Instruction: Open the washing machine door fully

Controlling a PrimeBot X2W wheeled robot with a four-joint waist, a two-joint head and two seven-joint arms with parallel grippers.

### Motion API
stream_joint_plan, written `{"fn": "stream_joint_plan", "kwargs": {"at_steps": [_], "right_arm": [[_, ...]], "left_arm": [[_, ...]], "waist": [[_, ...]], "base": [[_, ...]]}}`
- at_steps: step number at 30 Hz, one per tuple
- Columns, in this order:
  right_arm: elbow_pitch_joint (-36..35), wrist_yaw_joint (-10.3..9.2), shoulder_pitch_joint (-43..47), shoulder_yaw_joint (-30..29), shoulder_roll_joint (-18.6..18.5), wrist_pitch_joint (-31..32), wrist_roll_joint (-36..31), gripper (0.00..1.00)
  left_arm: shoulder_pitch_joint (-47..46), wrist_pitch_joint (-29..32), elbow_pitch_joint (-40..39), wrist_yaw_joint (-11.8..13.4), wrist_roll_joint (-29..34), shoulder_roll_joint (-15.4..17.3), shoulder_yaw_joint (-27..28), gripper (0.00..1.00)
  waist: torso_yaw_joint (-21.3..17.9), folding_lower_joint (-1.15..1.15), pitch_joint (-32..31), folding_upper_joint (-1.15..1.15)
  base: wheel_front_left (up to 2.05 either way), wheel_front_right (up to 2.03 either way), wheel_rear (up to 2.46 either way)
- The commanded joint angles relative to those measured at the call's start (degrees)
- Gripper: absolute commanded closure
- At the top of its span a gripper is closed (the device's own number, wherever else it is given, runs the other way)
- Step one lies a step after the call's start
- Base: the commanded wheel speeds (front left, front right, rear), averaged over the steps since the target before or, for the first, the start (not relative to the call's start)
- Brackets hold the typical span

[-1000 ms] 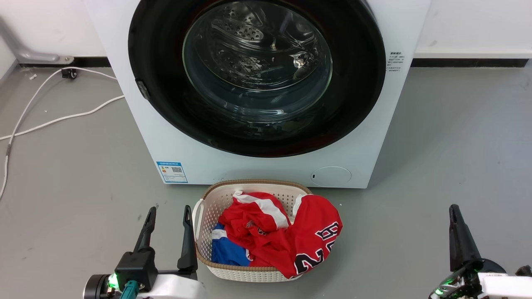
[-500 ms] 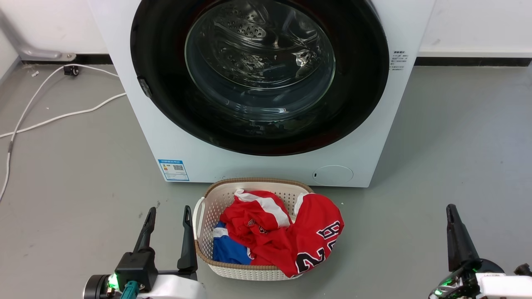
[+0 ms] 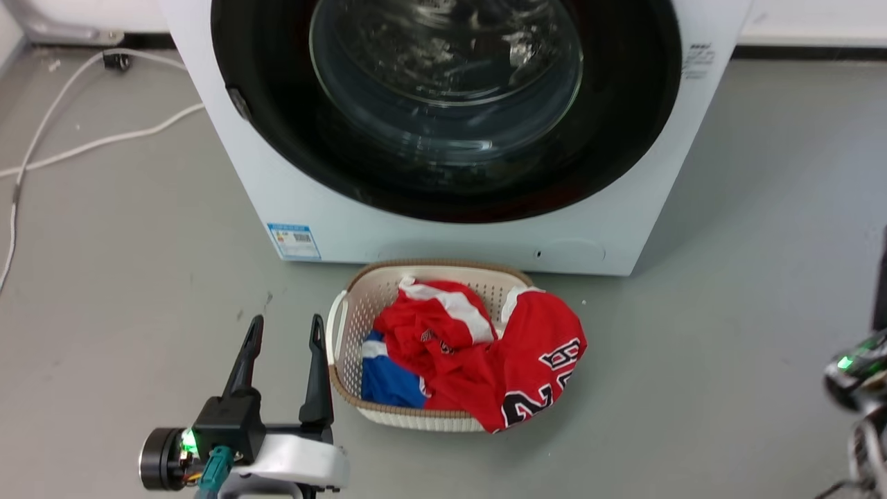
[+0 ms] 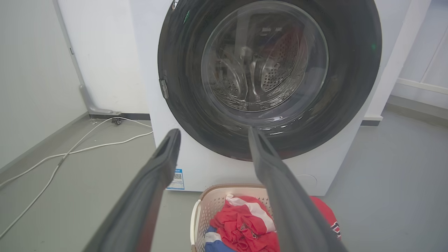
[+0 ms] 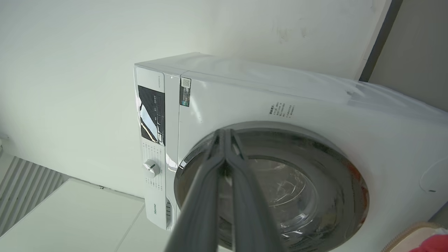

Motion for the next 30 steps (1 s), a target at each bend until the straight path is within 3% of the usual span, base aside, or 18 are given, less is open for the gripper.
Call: {"fn": "stream_joint_plan", "kwargs": {"at_steps": [1,14,20,30], "right_arm": [[0.6,0.0,-1.4,-0.2,-0.5,0.3,0.0,1.0],[14.9,0.0,-26.8,-1.2,-14.8,6.0,-2.3,1.0],[19.2,0.01,-37.9,1.7,-18.8,9.6,-3.5,1.0],[24.4,0.0,-51.4,9.9,-21.6,20.7,-5.3,1.0]], "left_arm": [[-0.8,-0.2,-0.3,-0.1,0.3,0.0,0.0,0.0],[-8.7,-0.2,-2.0,-0.4,0.2,-0.1,-2.2,0.0],[-11.3,-0.2,-2.5,-0.2,-0.1,-0.1,-2.9,0.0],[-14.4,-0.2,-3.2,0.5,-1.6,0.0,-5.1,0.0]], "waist": [[0.7,0.0,1.9,0.0],[4.0,0.0,14.4,0.0],[5.0,0.0,19.4,0.0],[6.7,0.0,25.6,0.0]], "base": [[0.0,0.0,0.0],[0.0,0.0,0.0],[0.0,0.0,0.0],[0.0,0.0,0.0]]}}
